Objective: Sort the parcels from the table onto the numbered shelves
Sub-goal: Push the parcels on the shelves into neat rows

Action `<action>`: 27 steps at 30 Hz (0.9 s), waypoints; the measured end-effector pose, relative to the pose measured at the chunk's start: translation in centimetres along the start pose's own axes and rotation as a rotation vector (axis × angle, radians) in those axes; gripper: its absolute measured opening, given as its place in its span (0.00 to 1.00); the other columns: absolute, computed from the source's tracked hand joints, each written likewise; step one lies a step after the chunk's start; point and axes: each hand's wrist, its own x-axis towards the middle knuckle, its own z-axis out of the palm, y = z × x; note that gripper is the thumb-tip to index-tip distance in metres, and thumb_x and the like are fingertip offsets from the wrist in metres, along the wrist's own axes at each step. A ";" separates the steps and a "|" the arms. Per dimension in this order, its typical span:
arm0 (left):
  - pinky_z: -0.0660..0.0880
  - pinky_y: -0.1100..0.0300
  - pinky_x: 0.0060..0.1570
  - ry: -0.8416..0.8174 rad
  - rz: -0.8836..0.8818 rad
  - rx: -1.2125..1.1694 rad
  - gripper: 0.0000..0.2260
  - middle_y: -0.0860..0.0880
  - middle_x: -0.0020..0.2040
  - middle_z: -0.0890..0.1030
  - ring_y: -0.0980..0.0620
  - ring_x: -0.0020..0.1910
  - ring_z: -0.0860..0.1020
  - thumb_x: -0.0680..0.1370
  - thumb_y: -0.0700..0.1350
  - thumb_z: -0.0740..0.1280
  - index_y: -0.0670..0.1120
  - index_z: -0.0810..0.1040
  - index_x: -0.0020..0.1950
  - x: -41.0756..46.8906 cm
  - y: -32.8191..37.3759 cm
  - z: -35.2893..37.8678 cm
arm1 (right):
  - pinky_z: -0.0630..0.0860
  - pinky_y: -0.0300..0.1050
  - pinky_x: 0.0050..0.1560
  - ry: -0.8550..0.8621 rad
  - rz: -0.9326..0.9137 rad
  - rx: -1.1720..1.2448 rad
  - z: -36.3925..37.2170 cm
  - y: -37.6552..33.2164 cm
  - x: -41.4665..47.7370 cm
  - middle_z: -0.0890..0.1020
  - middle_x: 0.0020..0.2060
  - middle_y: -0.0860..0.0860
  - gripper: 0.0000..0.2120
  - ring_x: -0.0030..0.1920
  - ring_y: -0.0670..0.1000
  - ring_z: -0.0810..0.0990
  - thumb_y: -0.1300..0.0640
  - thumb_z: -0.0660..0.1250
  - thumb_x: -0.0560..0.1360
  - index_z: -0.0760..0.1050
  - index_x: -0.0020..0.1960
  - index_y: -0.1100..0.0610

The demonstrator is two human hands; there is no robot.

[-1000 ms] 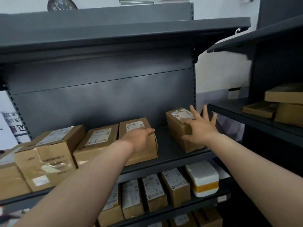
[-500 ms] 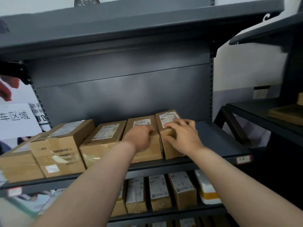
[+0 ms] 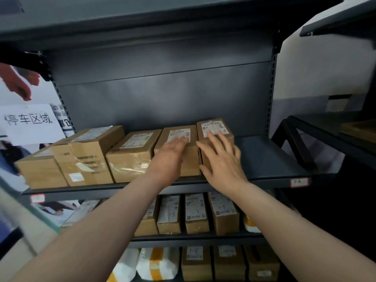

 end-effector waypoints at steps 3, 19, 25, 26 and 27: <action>0.64 0.55 0.70 0.076 0.034 0.016 0.30 0.43 0.71 0.72 0.45 0.71 0.69 0.73 0.30 0.68 0.43 0.67 0.74 -4.5 -0.2 0.1 | 0.58 0.57 0.68 -0.011 -0.074 0.079 1.6 -1.5 -2.4 0.59 0.76 0.50 0.26 0.76 0.52 0.52 0.53 0.67 0.75 0.66 0.71 0.48; 0.58 0.50 0.74 -0.727 -0.597 0.304 0.31 0.40 0.76 0.62 0.42 0.76 0.58 0.79 0.42 0.63 0.40 0.53 0.78 -22.4 -13.7 2.9 | 0.57 0.54 0.71 -0.487 -0.218 0.222 14.3 -10.8 -7.7 0.63 0.74 0.49 0.16 0.75 0.51 0.55 0.53 0.62 0.78 0.72 0.65 0.48; 0.55 0.51 0.74 -0.805 -0.649 0.268 0.26 0.39 0.76 0.60 0.42 0.76 0.57 0.80 0.40 0.60 0.39 0.57 0.76 -24.8 -20.6 1.7 | 0.60 0.49 0.69 -0.610 -0.221 0.268 18.2 -15.9 -6.7 0.68 0.68 0.49 0.15 0.72 0.51 0.60 0.54 0.64 0.77 0.73 0.63 0.51; 0.54 0.52 0.74 -0.793 -0.649 0.264 0.26 0.39 0.77 0.59 0.42 0.76 0.56 0.80 0.39 0.60 0.39 0.56 0.77 -24.9 -21.8 1.4 | 0.60 0.48 0.69 -0.615 -0.229 0.275 18.9 -17.0 -6.3 0.68 0.67 0.49 0.15 0.72 0.51 0.61 0.54 0.64 0.77 0.73 0.64 0.51; 0.53 0.53 0.74 -0.779 -0.652 0.261 0.28 0.40 0.77 0.58 0.43 0.77 0.55 0.80 0.39 0.61 0.39 0.54 0.77 -24.9 -23.0 1.2 | 0.60 0.48 0.69 -0.620 -0.234 0.278 19.6 -18.1 -5.8 0.68 0.67 0.49 0.16 0.72 0.51 0.61 0.54 0.64 0.77 0.73 0.64 0.51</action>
